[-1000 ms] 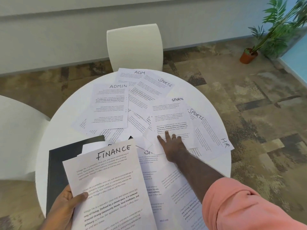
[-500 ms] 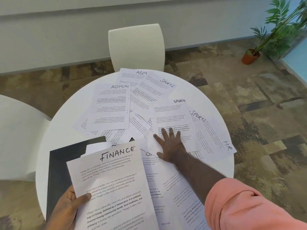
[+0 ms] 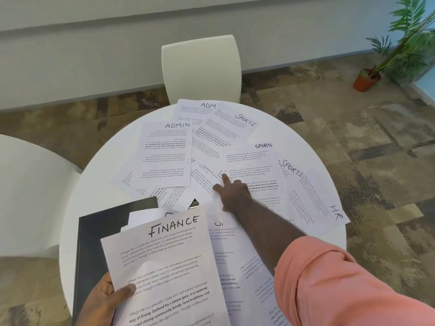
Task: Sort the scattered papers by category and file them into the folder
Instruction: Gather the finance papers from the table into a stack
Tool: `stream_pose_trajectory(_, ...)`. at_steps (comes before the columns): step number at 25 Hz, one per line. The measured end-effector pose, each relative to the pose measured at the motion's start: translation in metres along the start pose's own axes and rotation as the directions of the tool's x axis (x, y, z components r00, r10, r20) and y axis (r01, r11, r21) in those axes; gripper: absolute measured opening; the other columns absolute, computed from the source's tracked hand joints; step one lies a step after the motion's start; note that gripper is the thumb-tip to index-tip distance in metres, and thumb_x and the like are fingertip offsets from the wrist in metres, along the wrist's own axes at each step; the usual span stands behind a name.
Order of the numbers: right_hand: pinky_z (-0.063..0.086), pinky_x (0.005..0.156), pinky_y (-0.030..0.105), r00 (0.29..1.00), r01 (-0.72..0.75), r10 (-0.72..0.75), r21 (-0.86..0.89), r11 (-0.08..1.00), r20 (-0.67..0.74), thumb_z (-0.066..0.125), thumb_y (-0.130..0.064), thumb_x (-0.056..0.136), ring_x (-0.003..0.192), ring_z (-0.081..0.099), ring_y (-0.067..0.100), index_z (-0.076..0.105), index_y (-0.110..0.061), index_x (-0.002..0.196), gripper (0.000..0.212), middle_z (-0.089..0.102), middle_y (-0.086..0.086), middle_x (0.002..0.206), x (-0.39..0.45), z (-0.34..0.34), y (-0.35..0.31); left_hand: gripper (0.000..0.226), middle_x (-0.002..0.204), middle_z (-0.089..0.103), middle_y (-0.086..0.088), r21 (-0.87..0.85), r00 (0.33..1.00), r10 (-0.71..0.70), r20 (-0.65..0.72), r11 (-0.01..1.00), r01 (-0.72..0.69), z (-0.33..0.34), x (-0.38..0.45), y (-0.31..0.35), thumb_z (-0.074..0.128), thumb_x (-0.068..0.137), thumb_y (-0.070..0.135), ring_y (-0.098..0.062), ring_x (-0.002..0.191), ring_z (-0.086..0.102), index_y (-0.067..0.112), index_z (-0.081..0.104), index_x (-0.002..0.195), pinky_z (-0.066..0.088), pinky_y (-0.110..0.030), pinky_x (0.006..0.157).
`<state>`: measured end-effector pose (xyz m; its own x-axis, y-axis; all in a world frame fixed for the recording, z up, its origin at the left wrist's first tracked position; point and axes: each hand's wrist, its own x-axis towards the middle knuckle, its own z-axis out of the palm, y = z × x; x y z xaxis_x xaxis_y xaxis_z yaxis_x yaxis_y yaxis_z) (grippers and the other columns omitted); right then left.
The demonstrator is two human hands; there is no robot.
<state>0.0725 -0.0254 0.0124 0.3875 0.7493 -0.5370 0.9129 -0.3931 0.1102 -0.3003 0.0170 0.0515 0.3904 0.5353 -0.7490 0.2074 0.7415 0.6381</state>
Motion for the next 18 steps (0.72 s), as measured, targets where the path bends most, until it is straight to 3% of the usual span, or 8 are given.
stream_pose_trajectory(3, 0.047, 0.093, 0.039, 0.998, 0.018, -0.013, 0.07, 0.997, -0.07, 0.066, -0.032, 0.09, 0.12, 0.051, 0.036, 0.034, -0.021, 0.143, 0.062, 0.012, 0.011, 0.164, 0.0, 0.006, 0.002, 0.06, 0.109, 0.071, -0.03, 0.005, 1.0, 0.0, 0.007, 1.0, 0.0, -0.002, 0.001, -0.001, 0.061, 0.066, -0.014, -0.046, 0.086, 0.072, 0.006, 0.061, 0.122, 0.062, -0.045, 0.065)
stream_pose_trajectory(7, 0.048, 0.092, 0.042, 0.996, 0.0, 0.014, 0.148, 0.989, -0.091, 0.062, -0.048, 0.089, 0.122, 0.049, 0.038, 0.037, -0.015, 0.141, 0.066, 0.009, 0.013, 0.164, -0.003, 0.013, 0.004, 0.059, 0.107, 0.073, -0.027, 0.021, 1.0, 0.011, -0.006, 1.0, -0.01, 0.0, 0.001, 0.0, 0.063, 0.064, -0.012, -0.043, 0.085, 0.074, 0.008, 0.062, 0.12, 0.063, -0.042, 0.065)
stream_pose_trajectory(12, 0.051, 0.09, 0.045, 0.984, -0.059, 0.104, 0.286, 0.956, -0.145, 0.049, -0.007, 0.092, 0.126, 0.05, 0.035, 0.034, -0.01, 0.14, 0.05, 0.015, 0.02, 0.162, -0.014, 0.022, 0.004, 0.058, 0.104, 0.074, -0.026, 0.015, 1.0, 0.014, -0.021, 1.0, -0.013, 0.004, 0.003, 0.003, 0.063, 0.063, -0.012, -0.04, 0.082, 0.074, 0.005, 0.061, 0.119, 0.063, -0.041, 0.063)
stream_pose_trajectory(18, 0.056, 0.088, 0.042, 0.947, -0.171, 0.264, 0.406, 0.898, -0.185, 0.046, 0.001, 0.094, 0.115, 0.063, 0.032, 0.034, -0.01, 0.146, 0.054, 0.033, 0.02, 0.156, -0.026, 0.029, 0.02, 0.058, 0.104, 0.074, -0.026, 0.014, 1.0, 0.001, 0.005, 1.0, -0.001, 0.012, 0.0, 0.008, 0.062, 0.064, -0.012, -0.04, 0.082, 0.074, 0.006, 0.062, 0.119, 0.063, -0.04, 0.063)
